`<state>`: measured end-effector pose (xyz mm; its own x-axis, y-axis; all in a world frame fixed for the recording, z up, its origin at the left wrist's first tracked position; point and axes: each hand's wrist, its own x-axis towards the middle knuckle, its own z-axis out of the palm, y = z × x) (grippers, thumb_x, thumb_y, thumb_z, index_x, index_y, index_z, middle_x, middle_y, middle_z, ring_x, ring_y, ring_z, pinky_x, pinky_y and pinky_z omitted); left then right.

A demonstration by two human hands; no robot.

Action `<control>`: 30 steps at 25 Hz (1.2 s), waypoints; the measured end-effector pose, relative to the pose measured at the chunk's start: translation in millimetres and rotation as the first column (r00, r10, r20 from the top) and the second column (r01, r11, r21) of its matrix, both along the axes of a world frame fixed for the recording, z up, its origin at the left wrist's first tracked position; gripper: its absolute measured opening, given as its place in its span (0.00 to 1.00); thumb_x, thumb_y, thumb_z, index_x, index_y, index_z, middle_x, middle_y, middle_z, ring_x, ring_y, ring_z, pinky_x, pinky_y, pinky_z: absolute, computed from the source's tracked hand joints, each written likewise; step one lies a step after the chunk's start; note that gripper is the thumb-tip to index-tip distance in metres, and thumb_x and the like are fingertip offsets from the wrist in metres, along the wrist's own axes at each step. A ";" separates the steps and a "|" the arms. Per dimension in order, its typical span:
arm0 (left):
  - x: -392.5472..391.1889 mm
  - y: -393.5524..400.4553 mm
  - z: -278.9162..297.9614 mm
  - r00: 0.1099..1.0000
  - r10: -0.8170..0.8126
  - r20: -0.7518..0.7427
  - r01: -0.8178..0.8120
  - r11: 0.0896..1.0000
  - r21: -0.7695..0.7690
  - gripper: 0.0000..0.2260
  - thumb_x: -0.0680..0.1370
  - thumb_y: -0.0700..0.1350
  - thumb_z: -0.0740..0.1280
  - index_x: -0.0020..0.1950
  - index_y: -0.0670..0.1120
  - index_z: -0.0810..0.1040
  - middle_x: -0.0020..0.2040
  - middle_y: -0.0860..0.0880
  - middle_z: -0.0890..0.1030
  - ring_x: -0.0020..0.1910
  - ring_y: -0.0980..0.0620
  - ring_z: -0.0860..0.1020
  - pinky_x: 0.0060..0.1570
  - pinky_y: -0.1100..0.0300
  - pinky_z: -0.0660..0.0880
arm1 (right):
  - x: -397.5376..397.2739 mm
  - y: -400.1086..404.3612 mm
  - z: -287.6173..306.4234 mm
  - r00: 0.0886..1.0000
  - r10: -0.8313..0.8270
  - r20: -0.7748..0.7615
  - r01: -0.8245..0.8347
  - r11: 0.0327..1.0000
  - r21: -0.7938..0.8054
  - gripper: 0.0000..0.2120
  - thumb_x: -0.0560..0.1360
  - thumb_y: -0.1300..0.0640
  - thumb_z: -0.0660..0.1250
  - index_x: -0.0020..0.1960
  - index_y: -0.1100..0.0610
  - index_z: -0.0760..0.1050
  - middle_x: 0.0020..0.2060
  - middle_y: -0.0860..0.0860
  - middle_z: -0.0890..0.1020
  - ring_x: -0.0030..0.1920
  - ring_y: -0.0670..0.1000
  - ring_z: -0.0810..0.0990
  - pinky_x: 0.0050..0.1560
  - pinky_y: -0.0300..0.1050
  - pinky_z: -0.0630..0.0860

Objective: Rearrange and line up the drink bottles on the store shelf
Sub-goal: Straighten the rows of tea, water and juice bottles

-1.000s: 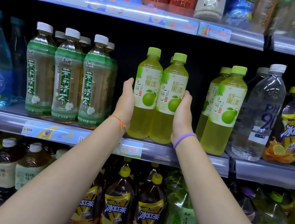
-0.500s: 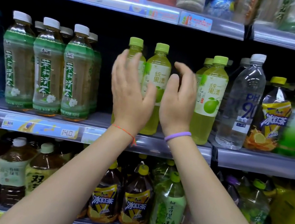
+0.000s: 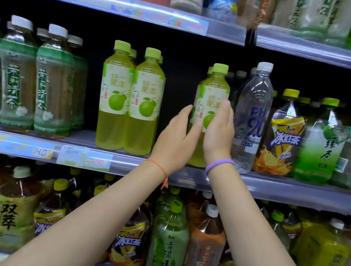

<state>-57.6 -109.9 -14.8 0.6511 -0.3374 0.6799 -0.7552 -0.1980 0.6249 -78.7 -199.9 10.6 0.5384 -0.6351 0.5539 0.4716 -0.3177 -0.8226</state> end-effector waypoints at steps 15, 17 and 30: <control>-1.7 -2.2 -16.3 0.981 0.110 0.157 -0.112 0.994 0.005 0.30 0.80 0.60 0.56 0.78 0.46 0.57 0.73 0.49 0.69 0.70 0.51 0.69 0.68 0.50 0.69 | 22.1 -13.6 -5.8 0.934 0.350 -0.069 -0.330 0.921 0.207 0.30 0.76 0.31 0.49 0.55 0.47 0.82 0.48 0.50 0.87 0.53 0.50 0.84 0.63 0.54 0.76; -2.1 16.4 -16.8 0.828 0.329 0.453 -0.311 0.943 -0.117 0.26 0.80 0.51 0.60 0.75 0.41 0.65 0.74 0.43 0.68 0.74 0.45 0.64 0.73 0.49 0.62 | 25.5 -3.6 -4.1 0.928 0.367 -0.063 -0.346 0.913 0.219 0.30 0.76 0.32 0.49 0.57 0.48 0.81 0.49 0.50 0.86 0.53 0.50 0.84 0.63 0.53 0.76; 42.0 66.4 -23.9 0.674 0.442 0.592 -0.512 0.857 -0.055 0.28 0.83 0.55 0.51 0.79 0.42 0.58 0.80 0.39 0.53 0.79 0.40 0.49 0.77 0.42 0.50 | 37.6 57.0 -6.4 0.956 0.279 -0.093 -0.255 0.945 0.206 0.33 0.71 0.28 0.48 0.58 0.46 0.80 0.50 0.47 0.85 0.53 0.47 0.83 0.63 0.52 0.75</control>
